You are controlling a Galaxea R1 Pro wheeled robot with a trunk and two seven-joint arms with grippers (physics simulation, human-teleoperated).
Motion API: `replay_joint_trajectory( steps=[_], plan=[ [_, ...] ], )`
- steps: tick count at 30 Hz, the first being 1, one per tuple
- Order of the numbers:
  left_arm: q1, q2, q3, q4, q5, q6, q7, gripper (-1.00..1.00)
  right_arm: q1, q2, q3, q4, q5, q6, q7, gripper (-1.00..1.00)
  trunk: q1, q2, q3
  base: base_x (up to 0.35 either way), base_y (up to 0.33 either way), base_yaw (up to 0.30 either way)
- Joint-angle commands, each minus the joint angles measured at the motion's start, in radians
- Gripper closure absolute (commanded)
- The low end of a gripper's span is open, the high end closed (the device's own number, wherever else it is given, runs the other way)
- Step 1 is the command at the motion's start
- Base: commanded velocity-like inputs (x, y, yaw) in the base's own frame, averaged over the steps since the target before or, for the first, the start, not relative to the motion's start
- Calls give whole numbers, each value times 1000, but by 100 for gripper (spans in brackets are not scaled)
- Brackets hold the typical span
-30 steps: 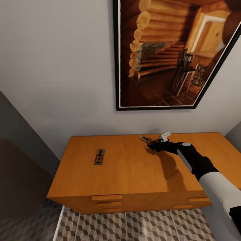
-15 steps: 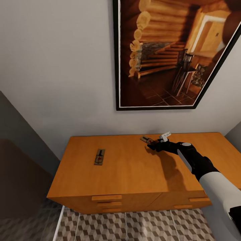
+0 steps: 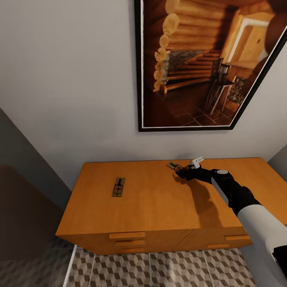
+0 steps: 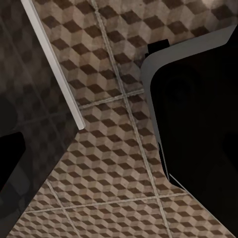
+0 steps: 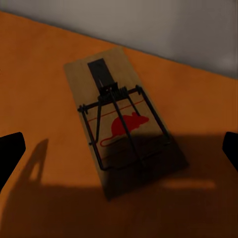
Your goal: Take the four mousetraps from the cabinet in the bathroom and place them on the bathroom floor. Make sure all four end up on the same floor surface, and ensure that at least two of them are either under or directly next to the same bathroom sink.
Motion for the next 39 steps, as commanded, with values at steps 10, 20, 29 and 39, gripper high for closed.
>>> replay_joint_trajectory(
  steps=[10, 20, 29, 39],
  plan=[
    [-1, -1, -8, 3, 8, -6, -1, -100, -1, -1, 3, -2, -10, 2, -1, -100, 1, -2, -2, 0, 0, 0],
    [-1, -1, -8, 3, 8, -6, 0, -100, -1, -1, 3, -1, -10, 0, 1, -100, 1, -2, -2, 0, 0, 0],
    [-1, -1, -8, 3, 8, -6, -1, -100, -1, -2, 2, -2, -9, 0, 1, -100, 1, -2, -2, 0, 0, 0],
    [-1, -1, -8, 3, 8, -6, -1, -100, -1, -2, 2, -1, -9, 0, 0, -100, 1, -2, -2, 0, 0, 0]
  ],
)
